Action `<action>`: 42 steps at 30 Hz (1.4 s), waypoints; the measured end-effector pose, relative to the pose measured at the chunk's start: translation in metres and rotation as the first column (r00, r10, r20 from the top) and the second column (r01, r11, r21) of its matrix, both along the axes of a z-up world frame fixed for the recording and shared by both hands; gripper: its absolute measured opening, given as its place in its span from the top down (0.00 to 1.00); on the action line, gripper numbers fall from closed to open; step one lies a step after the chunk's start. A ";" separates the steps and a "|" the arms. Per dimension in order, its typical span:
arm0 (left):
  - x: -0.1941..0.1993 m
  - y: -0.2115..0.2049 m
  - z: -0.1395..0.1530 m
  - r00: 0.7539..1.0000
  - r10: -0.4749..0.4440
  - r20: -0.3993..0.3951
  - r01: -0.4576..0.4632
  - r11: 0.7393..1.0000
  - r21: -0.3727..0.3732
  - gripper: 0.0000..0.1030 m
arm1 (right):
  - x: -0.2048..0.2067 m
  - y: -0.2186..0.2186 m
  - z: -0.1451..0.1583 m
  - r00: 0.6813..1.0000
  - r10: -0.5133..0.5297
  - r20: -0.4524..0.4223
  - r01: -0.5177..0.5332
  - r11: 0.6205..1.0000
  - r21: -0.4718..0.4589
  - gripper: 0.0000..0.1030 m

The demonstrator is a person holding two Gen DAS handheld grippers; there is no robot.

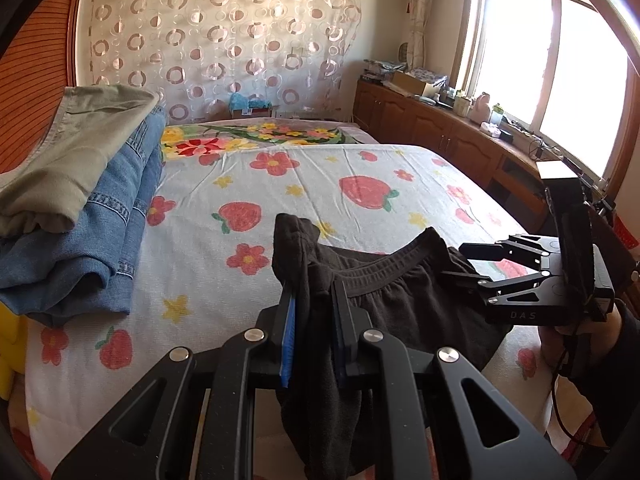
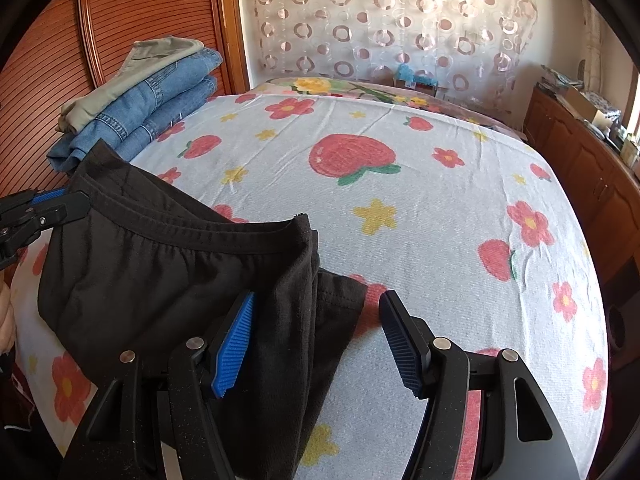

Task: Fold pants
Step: 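Grasp the folded black shorts edge with the left gripper, then lift the folded shorts with the left gripper and carry them toward the jeans stack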

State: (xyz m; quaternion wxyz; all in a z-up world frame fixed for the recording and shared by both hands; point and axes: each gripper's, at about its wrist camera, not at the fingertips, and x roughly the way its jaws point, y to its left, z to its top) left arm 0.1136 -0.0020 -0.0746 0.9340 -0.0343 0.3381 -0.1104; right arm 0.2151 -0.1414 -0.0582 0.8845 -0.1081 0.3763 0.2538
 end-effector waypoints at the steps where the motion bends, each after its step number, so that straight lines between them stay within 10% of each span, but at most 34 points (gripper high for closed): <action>1: -0.001 0.000 0.001 1.000 -0.002 0.004 0.002 1.000 -0.002 0.84 | 0.000 0.000 0.001 1.000 0.005 -0.002 -0.005 1.000 0.003 0.44; 14: -0.015 -0.005 0.013 0.999 -0.012 0.044 0.013 1.000 -0.007 0.84 | -0.011 -0.005 0.005 0.999 0.016 -0.031 -0.013 0.996 0.084 0.88; 42: -0.050 -0.007 0.080 0.970 -0.021 0.241 0.021 1.000 0.002 0.84 | -0.098 -0.043 0.073 0.971 0.014 0.238 -0.065 0.976 0.207 0.89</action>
